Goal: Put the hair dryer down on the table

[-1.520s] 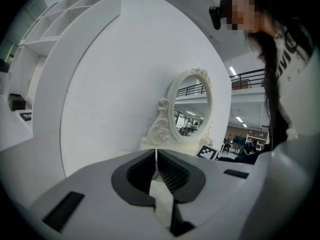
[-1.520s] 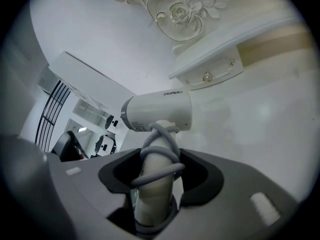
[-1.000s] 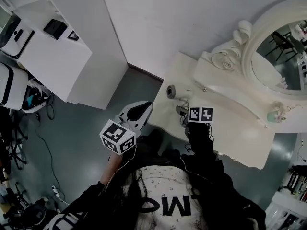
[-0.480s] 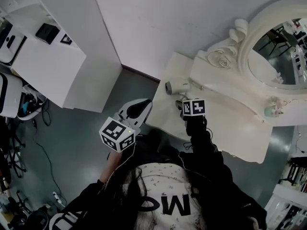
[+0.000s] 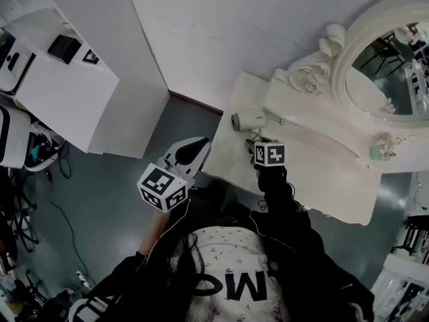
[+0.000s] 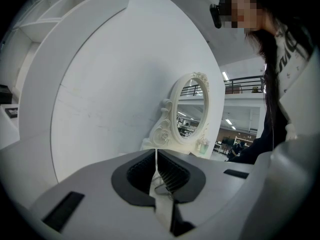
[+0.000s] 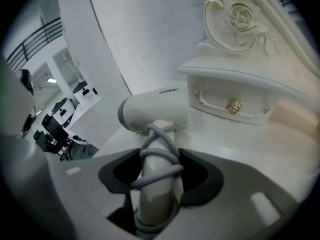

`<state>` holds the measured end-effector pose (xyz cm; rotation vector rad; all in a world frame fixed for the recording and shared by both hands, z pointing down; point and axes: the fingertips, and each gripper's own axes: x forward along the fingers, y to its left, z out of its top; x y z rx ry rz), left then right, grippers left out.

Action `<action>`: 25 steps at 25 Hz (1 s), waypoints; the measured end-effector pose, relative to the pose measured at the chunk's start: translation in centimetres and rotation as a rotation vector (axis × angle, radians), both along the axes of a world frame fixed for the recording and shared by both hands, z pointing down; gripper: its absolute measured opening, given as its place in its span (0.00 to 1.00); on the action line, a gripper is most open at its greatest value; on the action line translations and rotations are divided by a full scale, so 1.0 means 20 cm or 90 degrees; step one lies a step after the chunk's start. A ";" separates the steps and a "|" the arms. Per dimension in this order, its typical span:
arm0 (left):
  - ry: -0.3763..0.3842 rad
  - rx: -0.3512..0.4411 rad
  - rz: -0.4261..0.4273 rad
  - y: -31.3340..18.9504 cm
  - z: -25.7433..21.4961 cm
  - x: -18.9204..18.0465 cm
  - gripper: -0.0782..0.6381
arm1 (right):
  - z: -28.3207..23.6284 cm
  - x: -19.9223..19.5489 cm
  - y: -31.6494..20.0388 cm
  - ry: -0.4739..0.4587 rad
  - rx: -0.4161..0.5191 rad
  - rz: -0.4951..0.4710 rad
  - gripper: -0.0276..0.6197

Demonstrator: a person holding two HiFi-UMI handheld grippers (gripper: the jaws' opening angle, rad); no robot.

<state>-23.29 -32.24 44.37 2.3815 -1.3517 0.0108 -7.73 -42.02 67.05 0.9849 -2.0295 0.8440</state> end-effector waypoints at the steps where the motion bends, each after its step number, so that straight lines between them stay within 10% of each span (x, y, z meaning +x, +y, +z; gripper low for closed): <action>1: 0.000 0.000 0.002 0.00 0.00 0.00 0.11 | 0.00 0.00 0.00 0.001 0.005 0.000 0.40; 10: -0.010 0.003 0.013 0.04 -0.02 0.02 0.11 | -0.05 0.00 0.05 -0.059 -0.015 0.049 0.50; 25: -0.009 -0.016 0.097 0.04 0.04 0.15 0.11 | -0.62 0.11 0.28 -0.220 0.115 0.127 0.50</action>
